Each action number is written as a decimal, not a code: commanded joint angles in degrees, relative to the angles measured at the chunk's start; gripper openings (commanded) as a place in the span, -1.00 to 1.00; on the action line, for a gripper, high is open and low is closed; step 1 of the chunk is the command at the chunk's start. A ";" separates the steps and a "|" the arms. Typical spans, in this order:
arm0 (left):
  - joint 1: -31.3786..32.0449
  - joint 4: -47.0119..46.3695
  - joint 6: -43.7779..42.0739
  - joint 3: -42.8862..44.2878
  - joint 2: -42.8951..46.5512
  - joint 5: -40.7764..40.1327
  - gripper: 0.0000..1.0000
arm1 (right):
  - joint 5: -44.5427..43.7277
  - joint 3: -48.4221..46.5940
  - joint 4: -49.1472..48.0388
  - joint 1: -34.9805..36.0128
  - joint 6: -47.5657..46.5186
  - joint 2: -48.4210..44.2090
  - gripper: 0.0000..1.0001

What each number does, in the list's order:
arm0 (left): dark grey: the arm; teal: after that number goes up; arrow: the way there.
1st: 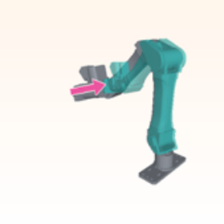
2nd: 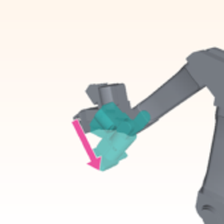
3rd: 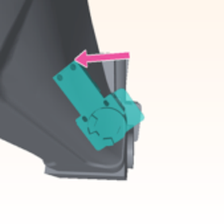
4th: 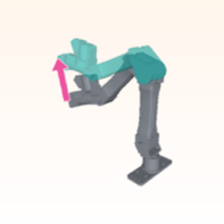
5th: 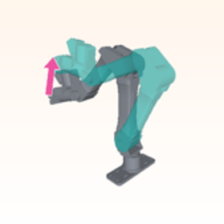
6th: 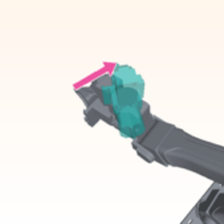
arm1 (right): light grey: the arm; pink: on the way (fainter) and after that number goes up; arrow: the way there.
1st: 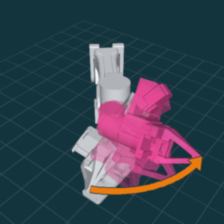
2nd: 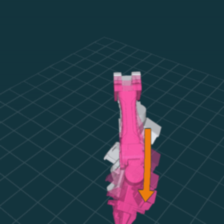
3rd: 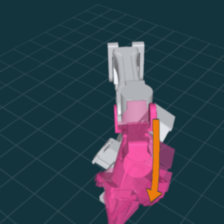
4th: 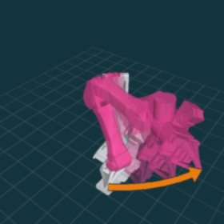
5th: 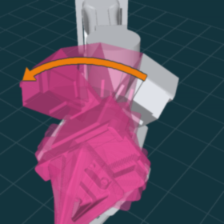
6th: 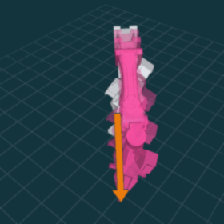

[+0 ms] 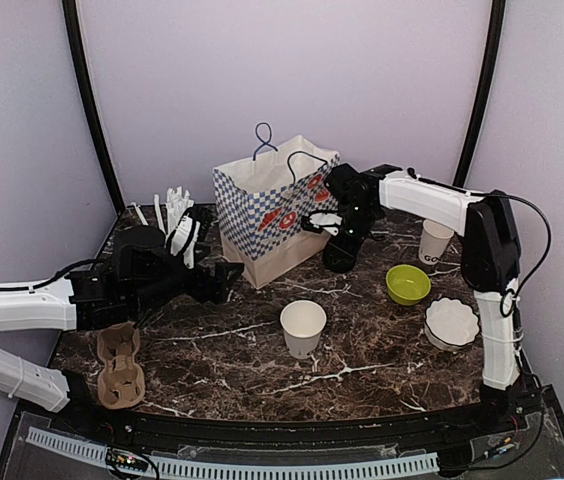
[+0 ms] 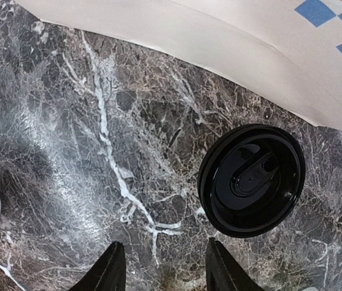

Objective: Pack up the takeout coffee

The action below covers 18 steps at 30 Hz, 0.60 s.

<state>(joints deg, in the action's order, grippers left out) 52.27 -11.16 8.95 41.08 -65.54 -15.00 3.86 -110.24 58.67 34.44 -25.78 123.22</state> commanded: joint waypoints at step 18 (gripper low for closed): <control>-0.24 -2.60 1.03 -1.62 1.22 0.95 0.80 | -5.05 -4.17 -2.82 -0.29 8.42 6.59 -0.10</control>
<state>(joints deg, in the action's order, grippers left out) 52.27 -12.25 9.52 40.25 -65.54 -14.57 1.39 -112.03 57.28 34.44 -18.92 128.05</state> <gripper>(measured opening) 0.902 0.452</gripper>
